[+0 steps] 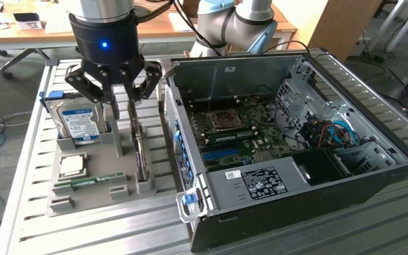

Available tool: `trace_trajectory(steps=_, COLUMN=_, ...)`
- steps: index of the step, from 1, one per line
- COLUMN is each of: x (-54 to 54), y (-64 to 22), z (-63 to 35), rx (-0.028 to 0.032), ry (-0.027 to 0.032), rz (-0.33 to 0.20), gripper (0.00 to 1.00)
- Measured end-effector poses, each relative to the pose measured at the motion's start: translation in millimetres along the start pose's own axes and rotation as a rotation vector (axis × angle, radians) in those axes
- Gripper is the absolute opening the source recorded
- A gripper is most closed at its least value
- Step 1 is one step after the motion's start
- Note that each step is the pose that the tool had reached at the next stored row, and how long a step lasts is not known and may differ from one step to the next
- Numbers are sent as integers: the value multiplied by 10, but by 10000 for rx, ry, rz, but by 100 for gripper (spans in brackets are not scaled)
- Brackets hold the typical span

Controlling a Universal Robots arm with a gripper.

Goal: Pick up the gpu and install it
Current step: 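Pick up the gpu and move the gpu toward the slot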

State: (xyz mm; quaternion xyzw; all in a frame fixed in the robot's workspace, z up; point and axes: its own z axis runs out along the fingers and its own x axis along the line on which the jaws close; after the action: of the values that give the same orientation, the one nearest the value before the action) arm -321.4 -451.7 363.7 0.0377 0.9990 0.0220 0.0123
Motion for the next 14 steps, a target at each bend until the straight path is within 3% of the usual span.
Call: trace_trajectory(steps=14, x=1, y=-2, z=46, rx=-1, ry=-1, rz=0, gripper=36)
